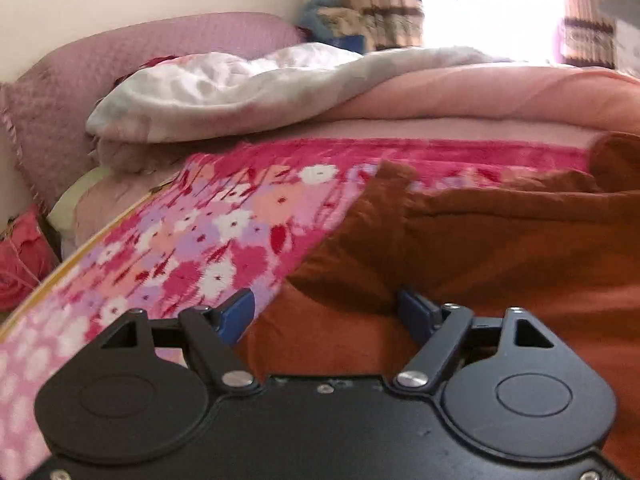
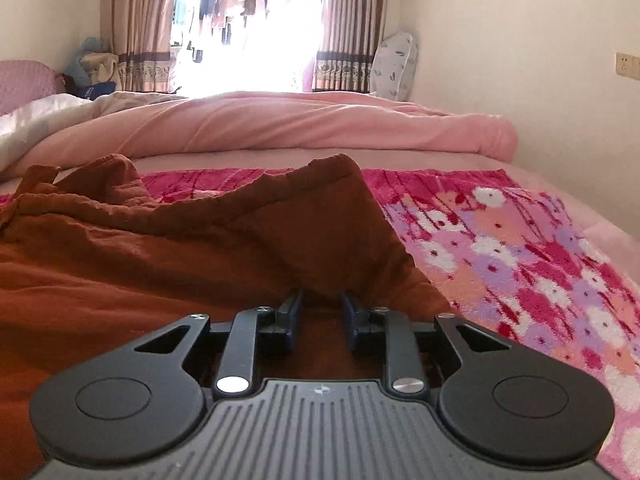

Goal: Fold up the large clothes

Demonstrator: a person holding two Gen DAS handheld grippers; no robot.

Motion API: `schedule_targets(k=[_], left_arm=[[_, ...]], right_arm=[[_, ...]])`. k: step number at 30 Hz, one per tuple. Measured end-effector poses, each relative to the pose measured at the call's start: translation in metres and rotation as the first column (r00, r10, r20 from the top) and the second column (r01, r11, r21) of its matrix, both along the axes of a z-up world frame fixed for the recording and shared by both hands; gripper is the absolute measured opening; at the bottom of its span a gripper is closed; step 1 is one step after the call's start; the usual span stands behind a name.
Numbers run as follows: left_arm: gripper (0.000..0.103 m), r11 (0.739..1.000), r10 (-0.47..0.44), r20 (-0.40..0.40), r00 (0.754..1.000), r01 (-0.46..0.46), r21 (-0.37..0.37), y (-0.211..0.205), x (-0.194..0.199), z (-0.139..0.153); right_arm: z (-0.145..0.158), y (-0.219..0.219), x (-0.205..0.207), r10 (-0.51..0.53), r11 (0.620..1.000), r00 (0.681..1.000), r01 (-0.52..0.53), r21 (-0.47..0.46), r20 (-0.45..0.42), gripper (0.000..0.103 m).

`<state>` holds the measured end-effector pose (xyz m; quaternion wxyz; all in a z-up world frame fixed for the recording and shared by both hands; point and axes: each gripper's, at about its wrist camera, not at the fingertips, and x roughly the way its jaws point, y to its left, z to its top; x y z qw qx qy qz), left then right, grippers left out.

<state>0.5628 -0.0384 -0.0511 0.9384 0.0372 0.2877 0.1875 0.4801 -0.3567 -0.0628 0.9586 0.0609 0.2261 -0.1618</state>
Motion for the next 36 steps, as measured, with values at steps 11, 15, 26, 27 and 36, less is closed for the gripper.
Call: schedule_targets(k=[11, 15, 26, 27, 36], left_arm=[[0.083, 0.971, -0.196, 0.112, 0.974, 0.209, -0.118, 0.014, -0.066, -0.015], [0.083, 0.979, -0.201, 0.104, 0.974, 0.202, 0.002, -0.001, -0.062, -0.026], [0.080, 0.910, -0.392, 0.187, 0.901, 0.410, -0.063, -0.054, -0.136, 0.054], [0.080, 0.899, -0.416, 0.169, 0.894, 0.432, -0.070, -0.063, -0.134, 0.052], [0.085, 0.921, -0.388, 0.114, 0.915, 0.389, 0.012, -0.109, -0.105, -0.021]], right_arm=[[0.018, 0.010, -0.079, 0.168, 0.978, 0.986, -0.168, 0.123, 0.009, 0.067], [-0.016, 0.019, -0.065, 0.190, 0.981, 0.982, -0.191, 0.030, 0.009, 0.065], [0.035, 0.018, -0.120, 0.134, 0.971, 0.984, -0.154, 0.181, 0.118, 0.068], [0.036, 0.016, -0.126, 0.133, 0.962, 0.982, -0.160, 0.221, 0.134, 0.068], [-0.013, -0.027, -0.151, -0.107, 0.710, 0.985, -0.018, 0.704, 0.133, 0.069]])
